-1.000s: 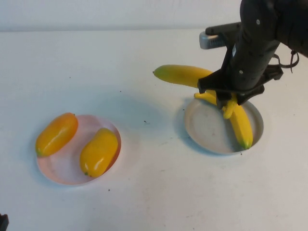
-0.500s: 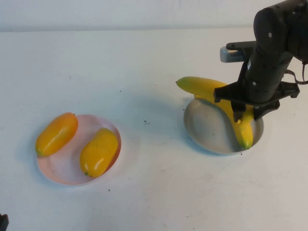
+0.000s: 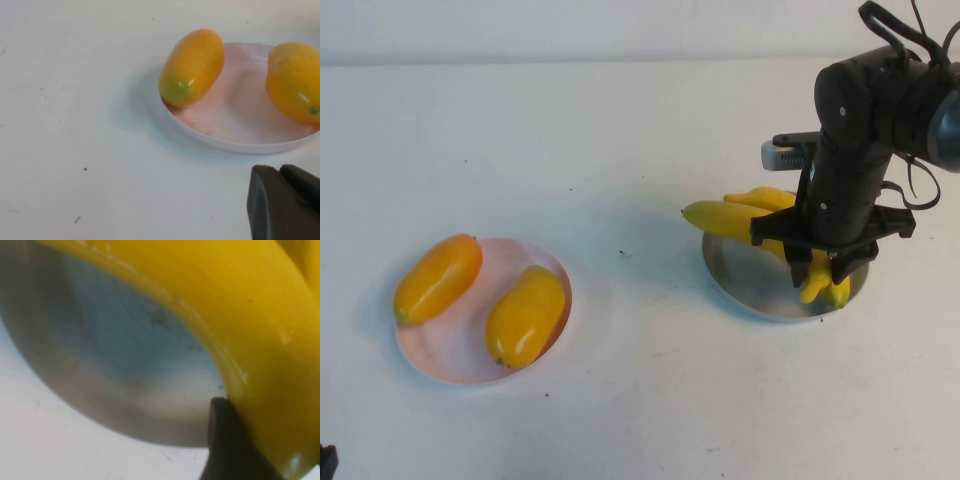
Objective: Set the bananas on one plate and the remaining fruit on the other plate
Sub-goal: Put another type of fruit in the right plate
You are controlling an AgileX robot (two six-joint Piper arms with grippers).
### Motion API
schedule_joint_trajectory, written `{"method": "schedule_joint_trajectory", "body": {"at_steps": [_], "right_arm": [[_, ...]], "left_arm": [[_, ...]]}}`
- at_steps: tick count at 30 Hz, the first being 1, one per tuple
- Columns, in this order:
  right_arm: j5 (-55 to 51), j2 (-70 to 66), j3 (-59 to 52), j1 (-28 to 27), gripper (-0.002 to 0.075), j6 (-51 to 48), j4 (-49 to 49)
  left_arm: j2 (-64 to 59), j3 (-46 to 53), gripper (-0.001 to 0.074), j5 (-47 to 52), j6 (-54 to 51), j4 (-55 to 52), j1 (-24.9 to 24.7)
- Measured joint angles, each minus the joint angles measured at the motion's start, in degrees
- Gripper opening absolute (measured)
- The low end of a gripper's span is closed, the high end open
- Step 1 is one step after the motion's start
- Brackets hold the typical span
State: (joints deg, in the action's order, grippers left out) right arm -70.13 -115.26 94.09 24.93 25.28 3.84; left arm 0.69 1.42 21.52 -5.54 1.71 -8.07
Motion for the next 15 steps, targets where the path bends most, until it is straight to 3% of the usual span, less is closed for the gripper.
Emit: {"method": "schedule_joint_trajectory", "body": {"at_steps": [5,10,15], "right_arm": [[0.0,-0.4,0.0,0.0,0.0314,0.0,0.0],[0.0,-0.4,0.0,0.0,0.0405,0.0,0.0],[0.0,-0.2,0.0,0.0,0.0423,0.0,-0.7]], "left_arm": [[0.0,0.0,0.0001,0.0,0.0,0.0,0.0],[0.0,0.0,0.0001,0.0,0.0,0.0,0.0],[0.0,0.0,0.0001,0.0,0.0,0.0,0.0]]}}
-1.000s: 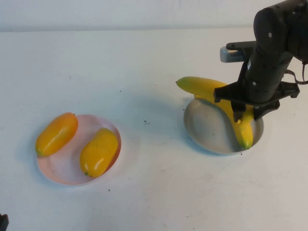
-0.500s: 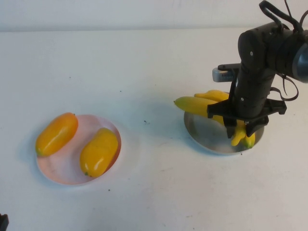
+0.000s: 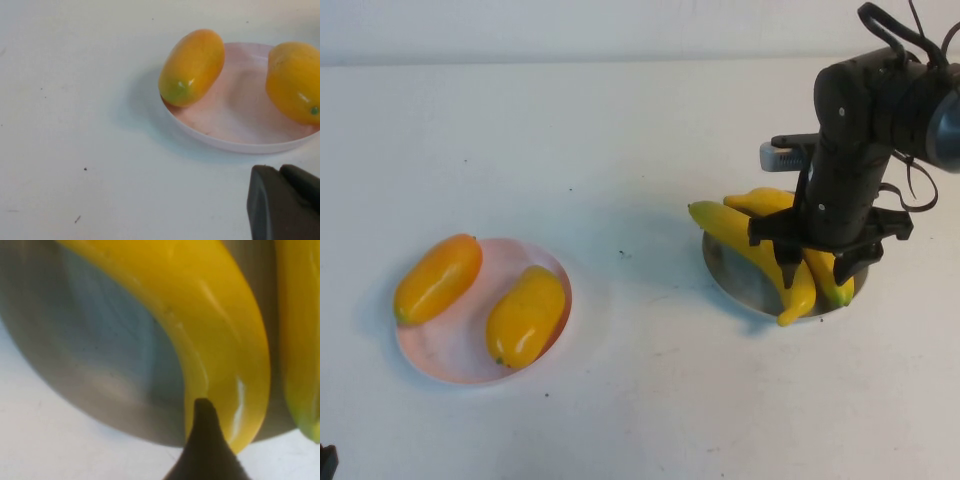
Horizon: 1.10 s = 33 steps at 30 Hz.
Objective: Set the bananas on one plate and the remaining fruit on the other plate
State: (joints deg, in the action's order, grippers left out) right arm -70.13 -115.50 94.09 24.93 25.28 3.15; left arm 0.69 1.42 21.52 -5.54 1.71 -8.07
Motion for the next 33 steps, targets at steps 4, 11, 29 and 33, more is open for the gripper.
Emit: {"method": "schedule_joint_trajectory", "body": {"at_steps": [4,11,29,33], "right_arm": [[0.0,2.0,0.0,0.0,0.0414,-2.8,-3.2],[0.0,10.0,0.0,0.0,0.0312,-7.5,-7.0],[-1.4,45.5,-18.2,0.0,-0.0013,-13.5,-6.4],[-1.5,50.6,-21.6,0.0,-0.0015,-17.9,-5.6]], "left_arm": [[0.0,0.0,0.0001,0.0,0.0,0.0,0.0],[0.0,0.0,0.0001,0.0,0.0,0.0,0.0],[0.0,0.0,0.0001,0.0,0.0,0.0,0.0],[0.0,0.0,0.0001,0.0,0.0,0.0,0.0]]}}
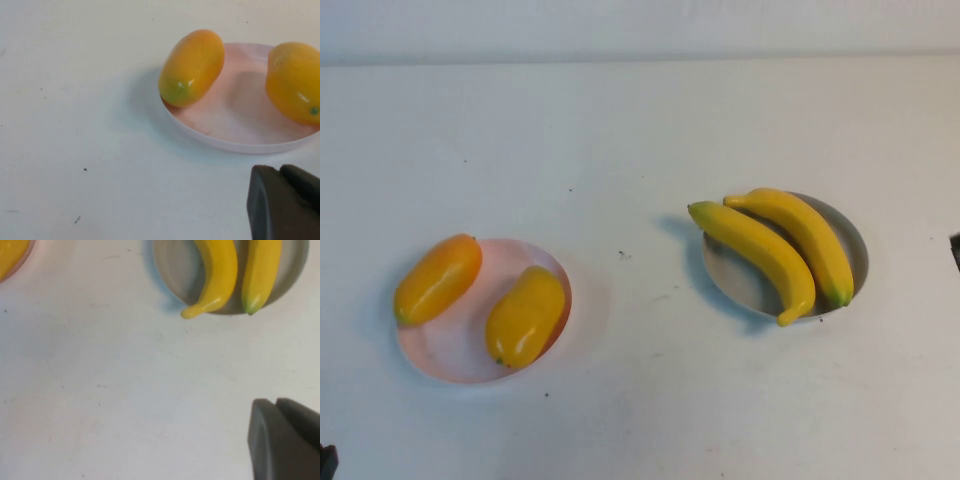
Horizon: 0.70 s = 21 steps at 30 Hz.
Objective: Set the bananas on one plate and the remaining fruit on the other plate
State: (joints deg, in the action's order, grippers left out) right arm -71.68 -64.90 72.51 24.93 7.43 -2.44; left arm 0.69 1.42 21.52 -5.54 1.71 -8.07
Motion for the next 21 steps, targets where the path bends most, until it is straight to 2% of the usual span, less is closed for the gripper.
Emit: {"method": "schedule_joint_trajectory", "body": {"at_steps": [5,10,17,21], "right_arm": [[1.5,4.6,-8.9,0.0,-0.0015,-1.2,1.0],[18.2,10.6,-24.8,-0.8,-0.0015,-1.4,2.4],[48.8,27.9,-51.7,-11.4,-0.0015,-1.5,6.8],[60.1,38.7,-63.2,-17.5,-0.0015,-1.5,7.8]], "left_arm": [[0.0,0.0,0.0001,0.0,0.0,0.0,0.0],[0.0,0.0,0.0001,0.0,0.0,0.0,0.0],[0.0,0.0,0.0001,0.0,0.0,0.0,0.0],[0.0,0.0,0.0001,0.0,0.0,0.0,0.0]]}}
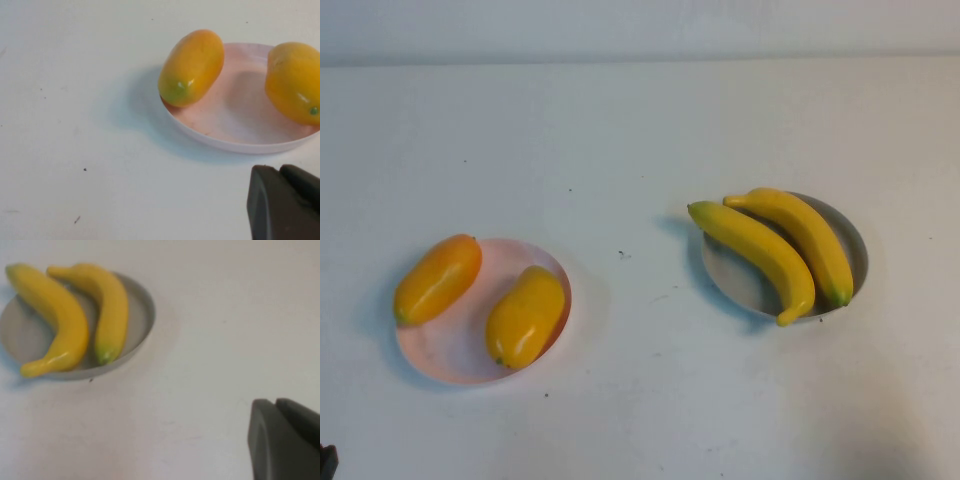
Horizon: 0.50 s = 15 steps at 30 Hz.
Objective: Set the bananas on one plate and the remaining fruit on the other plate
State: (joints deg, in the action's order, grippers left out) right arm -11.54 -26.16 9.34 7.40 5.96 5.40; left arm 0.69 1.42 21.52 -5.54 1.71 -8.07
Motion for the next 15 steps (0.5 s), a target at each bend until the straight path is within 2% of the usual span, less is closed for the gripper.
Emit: {"method": "schedule_joint_trajectory", "body": {"at_steps": [5,8,15], "right_arm": [[6.9,11.3,-9.1,-5.6,-0.0015,0.0,-3.0],[7.4,16.3,-10.7,-6.4,-0.0015,0.0,-3.5],[-2.3,25.5,-10.7,-6.4,-0.0016,0.0,-6.3]], "left_arm": [[0.0,0.0,0.0001,0.0,0.0,0.0,0.0],[0.0,0.0,0.0001,0.0,0.0,0.0,0.0],[0.0,0.0,0.0001,0.0,0.0,0.0,0.0]]}}
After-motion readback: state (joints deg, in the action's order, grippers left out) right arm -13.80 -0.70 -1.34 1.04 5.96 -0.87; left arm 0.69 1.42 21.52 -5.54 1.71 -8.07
